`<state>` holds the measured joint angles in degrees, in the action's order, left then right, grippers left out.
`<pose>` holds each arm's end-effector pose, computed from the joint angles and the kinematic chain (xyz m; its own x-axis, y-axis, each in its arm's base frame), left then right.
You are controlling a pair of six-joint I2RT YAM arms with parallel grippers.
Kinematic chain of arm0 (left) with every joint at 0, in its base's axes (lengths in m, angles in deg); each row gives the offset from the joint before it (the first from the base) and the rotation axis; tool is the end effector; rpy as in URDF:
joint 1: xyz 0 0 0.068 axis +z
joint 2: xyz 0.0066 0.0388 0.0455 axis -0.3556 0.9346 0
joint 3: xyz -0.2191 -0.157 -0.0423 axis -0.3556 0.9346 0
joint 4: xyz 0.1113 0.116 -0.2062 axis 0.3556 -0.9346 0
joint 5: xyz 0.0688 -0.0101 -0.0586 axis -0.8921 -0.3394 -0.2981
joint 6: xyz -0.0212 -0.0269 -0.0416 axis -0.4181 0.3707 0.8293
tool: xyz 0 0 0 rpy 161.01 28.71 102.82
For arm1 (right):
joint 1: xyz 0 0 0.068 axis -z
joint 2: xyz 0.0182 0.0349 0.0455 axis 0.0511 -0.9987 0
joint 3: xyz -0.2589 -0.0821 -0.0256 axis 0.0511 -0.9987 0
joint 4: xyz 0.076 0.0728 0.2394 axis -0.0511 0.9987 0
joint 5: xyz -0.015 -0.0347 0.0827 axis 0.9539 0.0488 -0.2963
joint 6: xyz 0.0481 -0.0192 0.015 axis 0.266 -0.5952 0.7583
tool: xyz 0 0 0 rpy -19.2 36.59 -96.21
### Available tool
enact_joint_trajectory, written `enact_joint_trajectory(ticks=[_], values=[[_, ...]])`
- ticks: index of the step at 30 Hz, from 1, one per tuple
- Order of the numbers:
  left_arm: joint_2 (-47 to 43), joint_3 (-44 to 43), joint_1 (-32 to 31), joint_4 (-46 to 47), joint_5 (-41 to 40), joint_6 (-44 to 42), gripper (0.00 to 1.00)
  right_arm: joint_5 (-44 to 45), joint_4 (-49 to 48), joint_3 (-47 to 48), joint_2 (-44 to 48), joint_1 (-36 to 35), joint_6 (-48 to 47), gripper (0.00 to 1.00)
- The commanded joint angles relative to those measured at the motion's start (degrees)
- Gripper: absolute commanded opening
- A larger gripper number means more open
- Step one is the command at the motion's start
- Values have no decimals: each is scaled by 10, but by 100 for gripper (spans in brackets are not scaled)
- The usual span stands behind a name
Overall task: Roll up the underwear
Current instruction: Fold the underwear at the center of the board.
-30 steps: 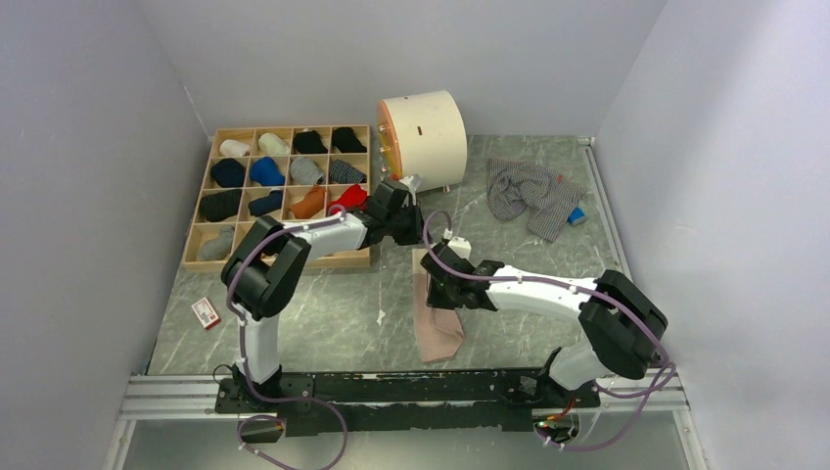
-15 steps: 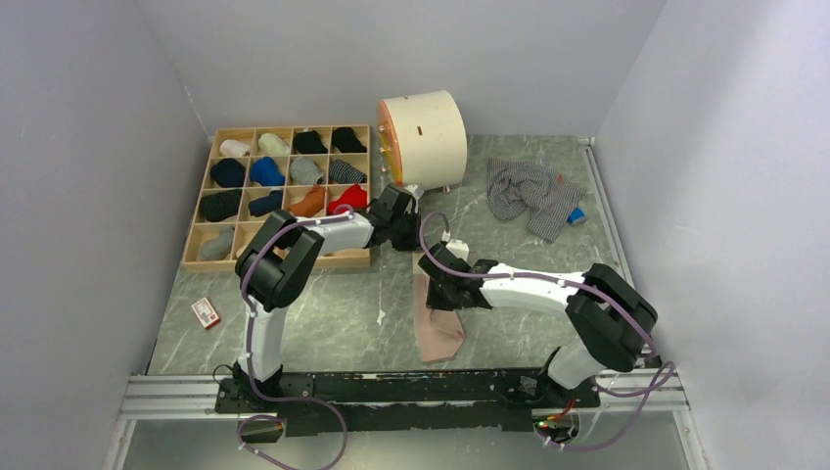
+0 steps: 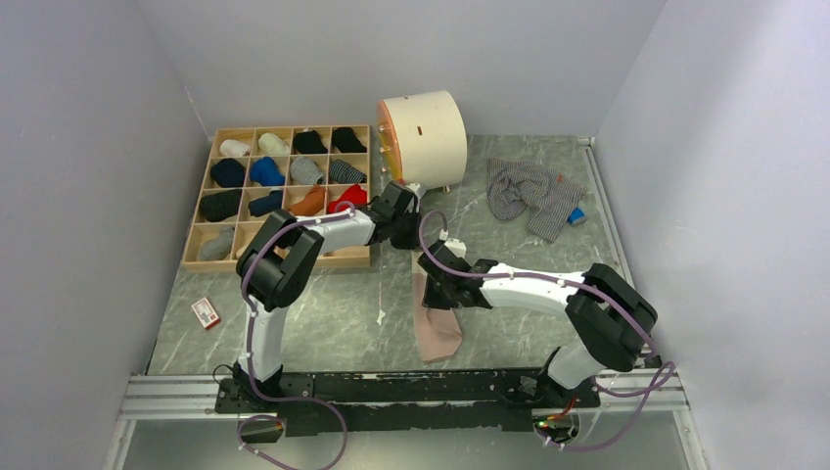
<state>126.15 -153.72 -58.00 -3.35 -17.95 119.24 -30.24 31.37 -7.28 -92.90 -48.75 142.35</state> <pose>0.3431 -0.2692 0.1519 -0.8699 0.0311 -0.4923 0.2958 0.8316 -0.4700 0.1807 0.2216 0.1630 -0.9086 0.1688 -0.3820 0.0188 0.9303 0.3663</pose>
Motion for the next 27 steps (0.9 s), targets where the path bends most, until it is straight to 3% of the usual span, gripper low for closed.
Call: enact_joint_trajectory(ticks=[1, 27], values=[[-8, -4, 3, 10, -25, -9, 5, -20, -13, 14, 8, -1, -5, 9], [-72, 21, 10, 9, -41, -19, 5, -19, -19, 12, 29, -2, -15, 10]])
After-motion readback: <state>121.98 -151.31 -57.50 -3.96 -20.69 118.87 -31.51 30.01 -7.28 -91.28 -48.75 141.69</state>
